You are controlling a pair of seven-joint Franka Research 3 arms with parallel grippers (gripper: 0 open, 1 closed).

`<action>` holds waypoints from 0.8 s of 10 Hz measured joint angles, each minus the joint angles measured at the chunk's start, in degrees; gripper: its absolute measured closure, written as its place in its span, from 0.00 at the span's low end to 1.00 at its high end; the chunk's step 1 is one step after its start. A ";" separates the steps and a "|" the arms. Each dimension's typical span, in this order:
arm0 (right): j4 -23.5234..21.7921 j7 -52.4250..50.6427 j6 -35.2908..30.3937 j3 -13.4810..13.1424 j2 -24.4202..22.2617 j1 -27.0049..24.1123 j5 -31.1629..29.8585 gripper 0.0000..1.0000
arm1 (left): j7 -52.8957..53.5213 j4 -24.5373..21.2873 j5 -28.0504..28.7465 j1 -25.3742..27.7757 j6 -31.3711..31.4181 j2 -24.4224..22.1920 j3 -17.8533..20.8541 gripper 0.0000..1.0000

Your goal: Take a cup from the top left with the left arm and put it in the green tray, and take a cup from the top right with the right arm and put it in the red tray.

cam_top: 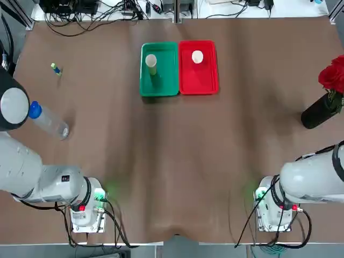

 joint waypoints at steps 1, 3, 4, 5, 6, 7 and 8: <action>-1.88 -0.48 0.68 -1.54 -1.39 1.21 0.11 0.20 | 0.01 0.00 0.00 0.00 0.04 0.00 0.00 0.00; -2.05 -1.39 0.22 -1.97 -2.70 2.51 -0.14 0.20 | 0.03 0.00 0.00 0.02 0.09 0.00 0.01 0.00; -1.87 -2.18 -0.15 -1.98 -3.16 2.79 -0.22 0.20 | 0.05 0.00 0.00 0.03 0.11 0.00 0.01 0.00; -1.83 -2.76 -0.31 -2.01 -3.44 2.85 -0.23 0.20 | 0.05 0.00 0.00 0.03 0.12 0.00 0.02 0.00; -1.78 -2.92 -0.33 -2.04 -3.49 2.87 -0.24 0.20 | 0.05 0.00 0.00 0.04 0.14 0.00 0.03 0.00; -1.65 -2.95 -0.32 -2.04 -3.48 2.90 -0.24 0.20 | 0.06 0.00 0.00 0.04 0.15 0.00 0.04 0.00; -1.18 -2.94 -0.33 -2.04 -3.49 2.92 -0.24 0.20 | 0.06 0.00 0.00 0.04 0.15 0.00 0.04 0.00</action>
